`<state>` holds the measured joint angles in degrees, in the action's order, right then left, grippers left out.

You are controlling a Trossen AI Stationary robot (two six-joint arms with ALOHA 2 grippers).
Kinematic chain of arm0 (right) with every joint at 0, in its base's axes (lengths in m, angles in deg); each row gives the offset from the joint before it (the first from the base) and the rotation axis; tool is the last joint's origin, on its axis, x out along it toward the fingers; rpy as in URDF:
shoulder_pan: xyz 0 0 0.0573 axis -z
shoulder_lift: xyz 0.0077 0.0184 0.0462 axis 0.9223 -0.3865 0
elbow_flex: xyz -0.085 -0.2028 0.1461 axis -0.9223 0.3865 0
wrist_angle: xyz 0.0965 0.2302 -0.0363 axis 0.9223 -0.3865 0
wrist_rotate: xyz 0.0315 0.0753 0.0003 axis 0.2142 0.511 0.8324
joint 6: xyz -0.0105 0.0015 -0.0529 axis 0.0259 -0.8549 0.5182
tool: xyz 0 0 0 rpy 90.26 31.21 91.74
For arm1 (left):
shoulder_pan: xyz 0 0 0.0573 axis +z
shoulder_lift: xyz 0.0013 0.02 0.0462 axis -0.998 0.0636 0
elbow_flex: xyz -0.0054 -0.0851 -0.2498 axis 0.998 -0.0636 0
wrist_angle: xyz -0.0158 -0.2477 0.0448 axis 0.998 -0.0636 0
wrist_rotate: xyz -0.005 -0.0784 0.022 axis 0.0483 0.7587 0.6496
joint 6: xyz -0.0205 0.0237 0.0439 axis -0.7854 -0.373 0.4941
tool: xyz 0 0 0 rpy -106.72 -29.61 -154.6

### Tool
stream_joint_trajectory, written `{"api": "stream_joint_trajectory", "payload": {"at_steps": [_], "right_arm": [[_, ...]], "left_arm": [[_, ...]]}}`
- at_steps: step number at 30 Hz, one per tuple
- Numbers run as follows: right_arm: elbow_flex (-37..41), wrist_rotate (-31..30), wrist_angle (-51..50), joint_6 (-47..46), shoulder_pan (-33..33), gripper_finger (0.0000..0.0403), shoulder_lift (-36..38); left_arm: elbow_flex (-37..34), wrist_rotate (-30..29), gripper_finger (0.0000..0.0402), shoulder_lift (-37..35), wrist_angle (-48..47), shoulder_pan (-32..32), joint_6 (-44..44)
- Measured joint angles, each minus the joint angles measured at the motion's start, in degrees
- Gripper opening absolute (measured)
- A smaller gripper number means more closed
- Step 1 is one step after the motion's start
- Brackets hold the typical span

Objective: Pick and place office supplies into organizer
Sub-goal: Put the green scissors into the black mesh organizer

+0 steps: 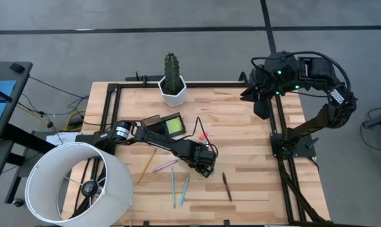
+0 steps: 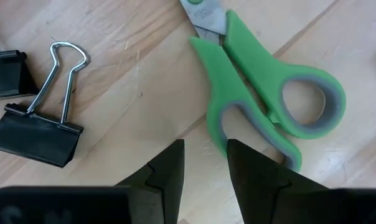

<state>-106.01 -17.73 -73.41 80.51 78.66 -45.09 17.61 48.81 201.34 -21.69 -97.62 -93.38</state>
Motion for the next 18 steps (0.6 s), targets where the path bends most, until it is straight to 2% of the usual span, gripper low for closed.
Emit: {"api": "stream_joint_trajectory", "payload": {"at_steps": [5,18], "right_arm": [[0.0,0.0,0.0,0.0,0.0,0.0064,0.0],[0.0,0.0,0.0,0.0,0.0,0.0064,0.0]], "left_arm": [[2.3,-1.5,0.0114,0.5,0.6,0.0,0.5],[2.3,-0.8,0.0114,0.4,2.0,0.2,-2.4]]}}
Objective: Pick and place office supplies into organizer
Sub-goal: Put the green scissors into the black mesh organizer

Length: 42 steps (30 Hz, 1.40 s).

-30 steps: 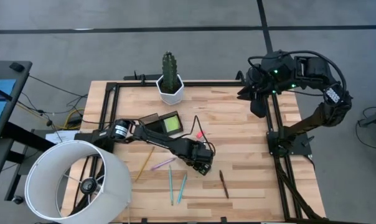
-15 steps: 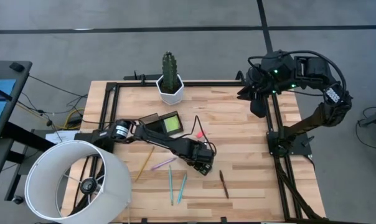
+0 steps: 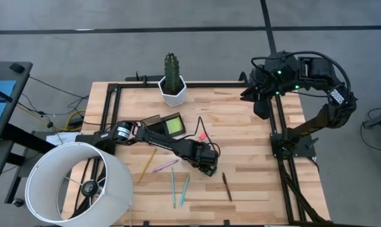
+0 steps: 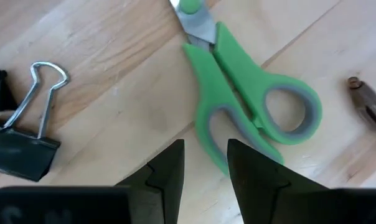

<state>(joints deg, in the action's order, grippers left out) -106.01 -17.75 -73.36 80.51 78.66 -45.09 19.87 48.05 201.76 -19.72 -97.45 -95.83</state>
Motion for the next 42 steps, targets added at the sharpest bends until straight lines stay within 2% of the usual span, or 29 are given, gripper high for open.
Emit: {"api": "stream_joint_trajectory", "payload": {"at_steps": [8,13,20,23,27,30,32,36,40,41,42], "right_arm": [[0.0,0.0,0.0,0.0,0.0,0.0064,0.0],[0.0,0.0,-0.2,0.0,0.0,0.0064,0.0],[0.0,0.0,-0.3,1.2,0.0,0.0064,0.0],[0.0,0.0,-0.3,1.5,0.0,0.0064,0.0],[0.0,0.0,-0.3,1.5,0.0,0.0064,0.0],[0.0,0.0,-0.6,1.5,0.0,0.0064,0.0],[0.0,0.0,-1.6,1.5,0.0,0.0064,0.0],[0.0,0.0,-4.2,1.5,0.0,0.0064,-0.4],[0.0,0.0,-4.3,1.5,0.0,0.0064,-0.9],[0.0,0.0,-4.3,1.5,0.0,0.0064,-1.0],[0.0,0.0,-4.3,1.5,0.0,0.0064,-1.2]], "left_arm": [[0.2,-2.2,0.0114,0.9,0.7,0.2,-0.2],[0.7,2.6,0.0114,4.0,2.5,0.3,-0.6],[0.8,2.0,0.0111,4.3,-0.4,0.1,1.9],[0.8,2.7,0.0089,4.3,-1.2,0.5,5.1],[0.7,4.2,0.0023,4.3,-1.6,1.4,8.7],[0.9,5.0,0.0014,3.7,-2.2,2.0,12.1],[2.8,5.1,0.0012,3.3,-5.2,2.1,15.3],[10.0,1.5,0.0006,3.0,-23.2,2.2,23.2],[20.6,-7.7,0.0004,0.9,-44.5,2.4,30.3],[22.9,-9.9,0.0003,0.9,-47.6,2.6,31.8],[24.5,-11.3,0.0003,0.8,-45.9,2.9,34.4]]}}
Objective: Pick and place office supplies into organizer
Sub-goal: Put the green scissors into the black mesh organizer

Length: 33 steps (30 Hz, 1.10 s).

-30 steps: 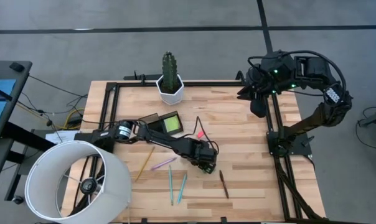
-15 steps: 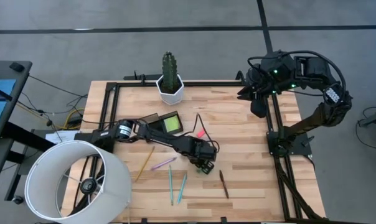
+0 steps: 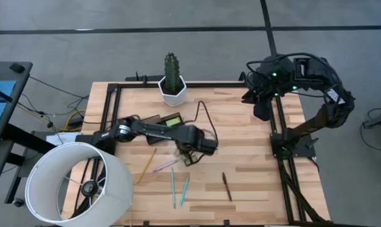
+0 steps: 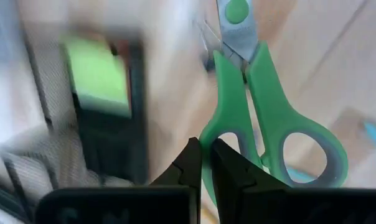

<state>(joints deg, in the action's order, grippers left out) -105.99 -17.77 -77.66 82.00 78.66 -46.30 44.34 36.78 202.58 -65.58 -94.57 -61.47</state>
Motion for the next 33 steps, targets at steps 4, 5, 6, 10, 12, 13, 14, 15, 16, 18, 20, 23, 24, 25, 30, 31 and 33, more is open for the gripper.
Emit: {"api": "stream_joint_trajectory", "payload": {"at_steps": [4,5,6,10,12,13,14,15,16,18,20,23,24,25,30,31,33], "right_arm": [[-0.1,0.0,0.8,0.0,0.0,0.0064,-0.9],[0.0,0.0,0.6,-0.2,0.0,0.0064,-1.1],[0.0,0.0,0.5,-0.4,0.0,0.0064,-1.3],[0.0,0.0,0.0,-0.5,-0.5,0.0064,-2.0],[0.0,0.1,-0.2,-0.5,-0.5,0.0064,-2.0],[0.0,0.1,-0.3,-0.5,-0.5,0.0064,-1.9],[0.0,0.1,-0.3,-0.5,-0.7,0.0064,-1.9],[0.0,0.1,-0.3,-0.5,-0.9,0.0064,-1.9],[0.0,0.1,-0.3,-0.5,-0.9,0.0064,-1.9],[0.0,0.1,-0.4,-0.5,-0.9,0.0064,-1.8],[0.0,0.1,-0.8,-0.7,-0.9,0.0064,-1.7],[0.0,0.1,-0.8,-1.5,-0.9,0.0064,-1.7],[0.0,0.1,-0.8,-1.6,-0.9,0.0064,-1.7],[0.0,0.1,-0.8,-1.6,-0.9,0.0064,-1.7],[0.0,0.1,-0.8,-1.5,-0.9,0.0064,-1.7],[0.0,0.1,-0.8,-1.2,-0.9,0.0064,-1.7],[0.0,0.0,-0.7,-0.3,-0.8,0.0064,-1.7]], "left_arm": [[3.3,2.3,0.0002,-3.6,0.4,1.6,8.7],[3.9,1.5,0.0002,-4.6,0.5,2.3,9.0],[3.7,1.1,0.0002,-5.7,1.1,2.9,9.1],[3.4,0.2,0.0002,-7.4,0.9,5.6,10.1],[2.9,-0.2,0.0001,-9.2,1.0,6.9,10.8],[2.9,-0.1,0.0001,-9.8,0.8,7.5,12.1],[3.0,-0.2,0.0001,-10.3,0.9,8.1,13.3],[3.0,-0.3,0.0001,-10.8,0.9,8.7,14.2],[2.9,-0.2,0.0001,-11.0,1.0,9.3,14.8],[2.7,0.2,0.0001,-12.1,1.0,10.6,15.6],[2.7,0.0,0.0001,-14.2,1.0,11.7,15.7],[0.5,0.2,0.0,-18.8,1.2,13.2,15.6],[-1.6,0.2,0.0,-20.7,1.2,13.7,14.9],[-4.2,0.5,0.0,-22.9,1.2,14.3,13.4],[-21.6,5.3,0.0,-36.0,0.8,16.0,3.8],[-24.6,6.4,0.0,-37.9,0.7,16.0,2.7],[-30.9,8.8,0.0,-41.3,1.1,15.7,1.1]]}}
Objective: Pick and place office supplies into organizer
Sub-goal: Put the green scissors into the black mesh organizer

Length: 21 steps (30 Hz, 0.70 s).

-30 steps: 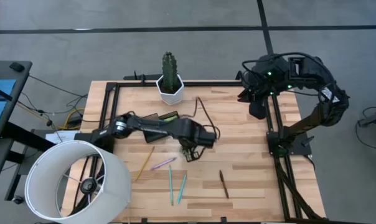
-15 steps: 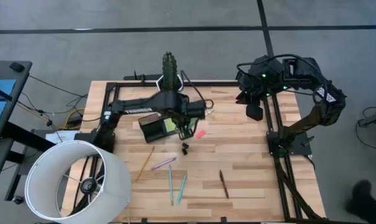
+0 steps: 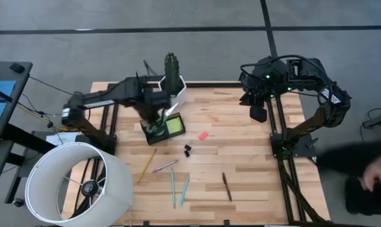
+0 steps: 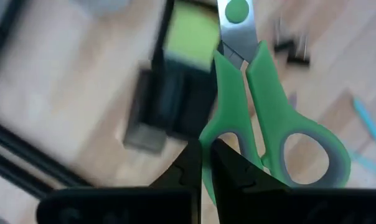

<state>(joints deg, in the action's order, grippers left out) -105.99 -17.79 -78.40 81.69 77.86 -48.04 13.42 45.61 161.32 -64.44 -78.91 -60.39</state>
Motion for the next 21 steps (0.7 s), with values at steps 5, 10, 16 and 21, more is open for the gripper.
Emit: {"api": "stream_joint_trajectory", "payload": {"at_steps": [5,10,16,21], "right_arm": [[0.0,0.0,0.9,0.3,0.0,0.0064,-0.2],[0.0,0.0,1.8,0.3,0.0,0.0064,-0.2],[0.0,0.0,2.9,0.3,0.0,0.0064,-0.2],[0.0,0.0,2.9,0.3,0.0,0.0064,-0.2]], "left_arm": [[-13.0,14.7,0.0,-6.3,-0.3,2.0,-8.5],[-20.6,25.4,0.0,-7.8,-0.1,3.5,-11.5],[-22.2,27.3,0.0,-7.7,-0.1,6.9,-12.6],[-22.2,31.4,0.0,-7.7,-0.1,12.6,-12.9]]}}
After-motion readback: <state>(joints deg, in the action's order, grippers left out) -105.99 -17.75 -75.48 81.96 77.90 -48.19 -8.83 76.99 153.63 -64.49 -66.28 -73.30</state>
